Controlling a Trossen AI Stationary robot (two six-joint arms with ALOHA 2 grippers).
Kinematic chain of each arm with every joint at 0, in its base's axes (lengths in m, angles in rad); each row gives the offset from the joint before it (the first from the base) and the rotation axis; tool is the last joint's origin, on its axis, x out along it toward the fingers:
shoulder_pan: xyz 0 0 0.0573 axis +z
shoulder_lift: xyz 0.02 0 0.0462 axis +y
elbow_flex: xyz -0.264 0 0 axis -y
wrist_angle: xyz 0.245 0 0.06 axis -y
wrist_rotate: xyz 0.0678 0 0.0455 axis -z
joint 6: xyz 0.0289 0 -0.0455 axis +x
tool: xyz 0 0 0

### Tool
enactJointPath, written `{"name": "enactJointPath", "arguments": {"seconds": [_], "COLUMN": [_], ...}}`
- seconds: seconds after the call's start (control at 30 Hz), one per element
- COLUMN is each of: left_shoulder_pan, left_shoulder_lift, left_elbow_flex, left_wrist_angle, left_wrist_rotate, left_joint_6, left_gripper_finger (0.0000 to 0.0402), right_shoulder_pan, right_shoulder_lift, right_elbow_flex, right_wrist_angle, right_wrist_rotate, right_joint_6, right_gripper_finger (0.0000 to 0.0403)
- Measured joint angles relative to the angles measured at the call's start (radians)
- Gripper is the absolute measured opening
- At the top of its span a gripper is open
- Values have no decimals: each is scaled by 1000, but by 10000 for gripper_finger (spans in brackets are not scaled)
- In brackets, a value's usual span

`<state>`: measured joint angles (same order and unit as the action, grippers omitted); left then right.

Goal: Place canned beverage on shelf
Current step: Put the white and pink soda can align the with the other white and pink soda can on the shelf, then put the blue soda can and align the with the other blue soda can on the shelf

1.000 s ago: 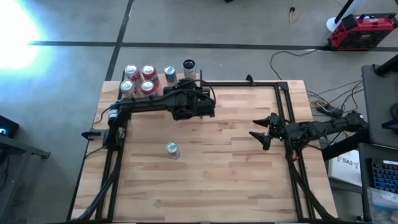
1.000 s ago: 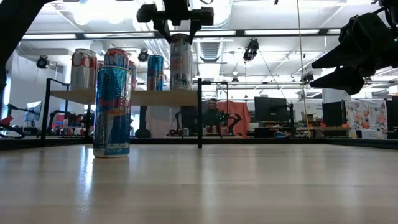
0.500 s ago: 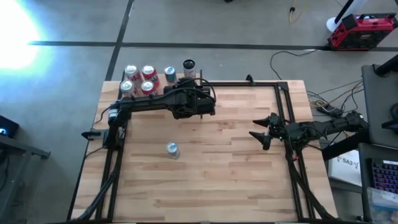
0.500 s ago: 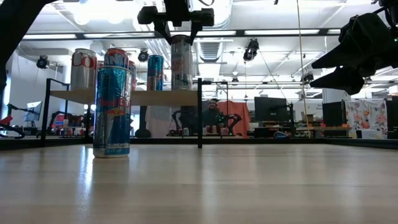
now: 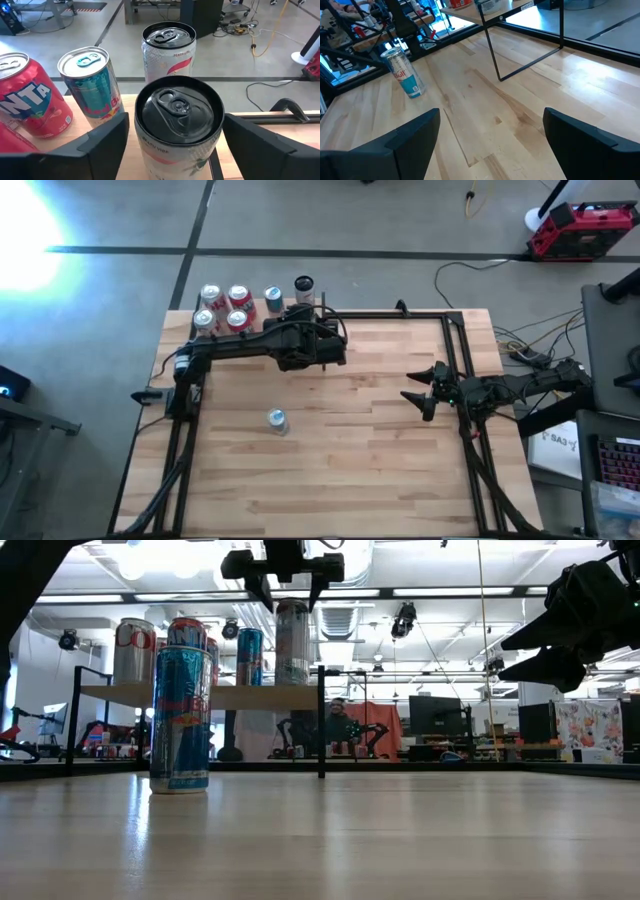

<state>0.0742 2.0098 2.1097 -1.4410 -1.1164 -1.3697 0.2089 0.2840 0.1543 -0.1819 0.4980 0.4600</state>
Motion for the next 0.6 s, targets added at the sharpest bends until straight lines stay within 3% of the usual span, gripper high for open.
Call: {"name": "enactJointPath", "arguments": {"seconds": [0.6], "left_shoulder_pan": [-70], "left_shoulder_lift": [0], "left_elbow_flex": [15], "left_wrist_angle": [-37], "left_wrist_rotate": [13], "left_joint_6": [19], "left_gripper_finger": [336], "right_shoulder_pan": [0], "right_shoulder_lift": [0], "right_elbow_flex": [0], "right_wrist_angle": [0], "right_wrist_rotate": [0], "right_joint_6": [0], "right_gripper_finger": [336]}}
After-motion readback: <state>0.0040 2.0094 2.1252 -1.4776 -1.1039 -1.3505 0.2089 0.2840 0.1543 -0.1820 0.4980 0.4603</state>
